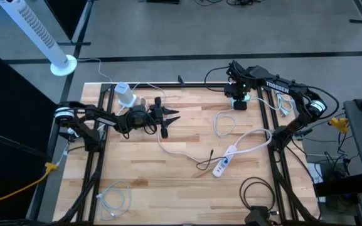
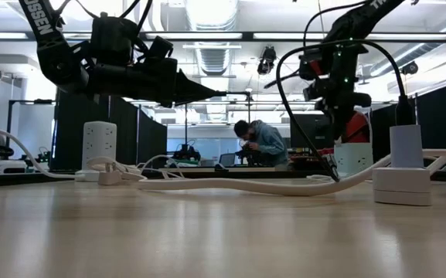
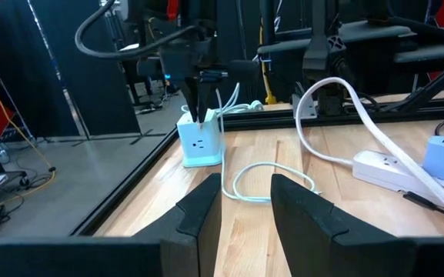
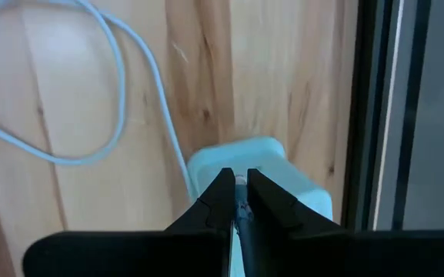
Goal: Insert USB
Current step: Insert the white charger cable into the green outlet extension
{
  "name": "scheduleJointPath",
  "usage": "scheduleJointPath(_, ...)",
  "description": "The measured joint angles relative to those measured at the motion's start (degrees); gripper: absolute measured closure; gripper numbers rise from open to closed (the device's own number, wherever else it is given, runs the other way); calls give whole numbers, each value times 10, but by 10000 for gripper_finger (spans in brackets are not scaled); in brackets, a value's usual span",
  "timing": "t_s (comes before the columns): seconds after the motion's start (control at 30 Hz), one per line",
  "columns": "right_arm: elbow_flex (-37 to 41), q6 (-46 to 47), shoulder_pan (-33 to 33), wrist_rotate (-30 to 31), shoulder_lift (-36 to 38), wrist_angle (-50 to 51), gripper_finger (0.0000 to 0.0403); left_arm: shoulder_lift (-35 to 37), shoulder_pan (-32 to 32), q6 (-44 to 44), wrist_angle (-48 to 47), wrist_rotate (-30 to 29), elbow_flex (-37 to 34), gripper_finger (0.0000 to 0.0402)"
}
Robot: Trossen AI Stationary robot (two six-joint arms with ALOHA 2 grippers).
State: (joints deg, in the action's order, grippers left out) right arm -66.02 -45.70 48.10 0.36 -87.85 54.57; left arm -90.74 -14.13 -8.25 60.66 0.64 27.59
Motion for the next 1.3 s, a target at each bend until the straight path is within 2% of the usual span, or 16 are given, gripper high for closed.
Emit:
scheduleJointPath(0.13, 4, 1, 0, 27, 6, 6, 393, 0, 1, 0, 0, 0, 0, 299)
scheduleJointPath(0.53, 6, 2, 5, 56, 8, 29, 393, 0, 1, 2, 3, 0, 0, 300)
scheduleJointPath(0.8, 6, 26, 6, 52, 8, 38, 393, 0, 1, 1, 3, 0, 0, 300)
scheduleJointPath(0.9, -4, 43, -3, 9, 9, 37, 393, 0, 1, -4, 3, 0, 0, 300)
scheduleJointPath(1.07, -39, 76, -48, -111, 27, 7, 393, 0, 1, -12, 3, 0, 0, 300)
scheduleJointPath(1.23, -65, 112, -115, -226, 52, -102, 393, 0, 1, -16, 6, 0, 12, 300)
scheduleJointPath(1.3, -66, 126, -139, -253, 51, -144, 393, 0, 1, -17, 7, 4, 19, 300)
